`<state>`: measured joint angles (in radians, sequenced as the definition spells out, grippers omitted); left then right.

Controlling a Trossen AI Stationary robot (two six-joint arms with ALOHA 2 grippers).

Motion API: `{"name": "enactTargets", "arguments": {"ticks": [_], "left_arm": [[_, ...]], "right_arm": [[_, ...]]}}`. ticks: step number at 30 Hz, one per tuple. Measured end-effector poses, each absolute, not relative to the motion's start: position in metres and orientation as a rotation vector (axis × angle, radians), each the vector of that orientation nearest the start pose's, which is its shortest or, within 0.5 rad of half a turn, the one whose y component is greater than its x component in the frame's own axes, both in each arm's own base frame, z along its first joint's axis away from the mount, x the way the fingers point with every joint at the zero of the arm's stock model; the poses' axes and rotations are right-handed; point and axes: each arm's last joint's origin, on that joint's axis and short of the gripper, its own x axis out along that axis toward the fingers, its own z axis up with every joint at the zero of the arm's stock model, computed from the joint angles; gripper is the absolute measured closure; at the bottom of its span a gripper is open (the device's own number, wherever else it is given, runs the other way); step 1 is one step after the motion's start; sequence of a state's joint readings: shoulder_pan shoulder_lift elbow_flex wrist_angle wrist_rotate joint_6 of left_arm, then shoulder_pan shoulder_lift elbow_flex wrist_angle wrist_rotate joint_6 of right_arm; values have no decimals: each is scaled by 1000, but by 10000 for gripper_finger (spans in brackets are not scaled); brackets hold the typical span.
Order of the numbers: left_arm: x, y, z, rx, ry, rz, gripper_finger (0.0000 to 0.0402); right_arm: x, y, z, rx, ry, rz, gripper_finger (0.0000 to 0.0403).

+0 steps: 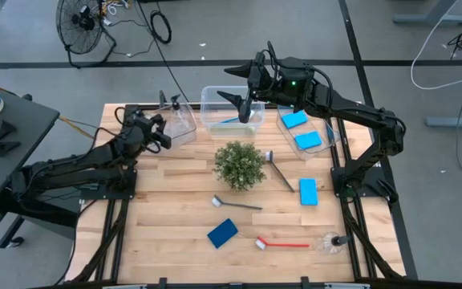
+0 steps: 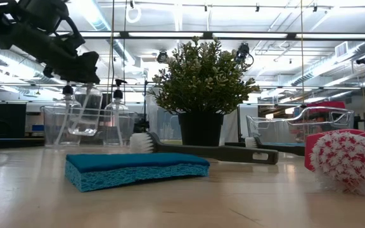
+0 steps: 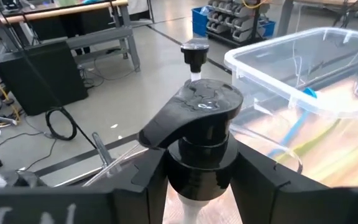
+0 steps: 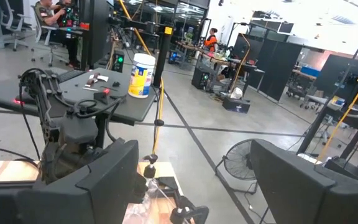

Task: Pick & Place Kitchen Sink Supplies
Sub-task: Put the transparent soap dispenser into the left transparent bin

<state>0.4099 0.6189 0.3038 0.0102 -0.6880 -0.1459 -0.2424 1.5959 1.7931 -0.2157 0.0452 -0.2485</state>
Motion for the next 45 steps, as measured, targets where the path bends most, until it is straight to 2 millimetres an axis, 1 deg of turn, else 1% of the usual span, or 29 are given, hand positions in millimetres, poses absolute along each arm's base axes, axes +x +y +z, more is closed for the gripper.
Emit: {"name": "enactTargets", "arguments": {"ticks": [3, 9, 17, 24, 26, 28, 33, 36, 38, 42, 45], "left_arm": [[123, 73, 208, -82, 266, 1108, 252], [122, 73, 206, -80, 288, 1112, 229], [122, 73, 207, -86, 280, 1114, 226], [122, 75, 207, -137, 255, 1102, 222], [122, 76, 207, -142, 251, 1090, 212], [122, 76, 208, -144, 238, 1087, 194], [123, 76, 212, -140, 205, 1083, 130], [124, 76, 222, -142, 180, 1062, 99], [125, 76, 236, -114, 159, 1043, 85], [126, 76, 267, -53, 104, 1021, 77], [125, 75, 291, -49, 38, 1010, 77]], "right_arm": [[341, -86, 472, -245, 54, -284, 92], [341, -86, 472, -245, 54, -284, 92], [341, -86, 472, -245, 54, -284, 92], [341, -86, 472, -245, 54, -284, 92], [341, -86, 472, -245, 54, -284, 92], [341, -86, 472, -245, 54, -284, 92], [341, -86, 472, -245, 55, -284, 92], [341, -86, 472, -243, 55, -283, 92], [341, -86, 472, -242, 54, -282, 92], [341, -85, 472, -242, 54, -274, 92], [341, -85, 471, -241, 62, -272, 92]]}}
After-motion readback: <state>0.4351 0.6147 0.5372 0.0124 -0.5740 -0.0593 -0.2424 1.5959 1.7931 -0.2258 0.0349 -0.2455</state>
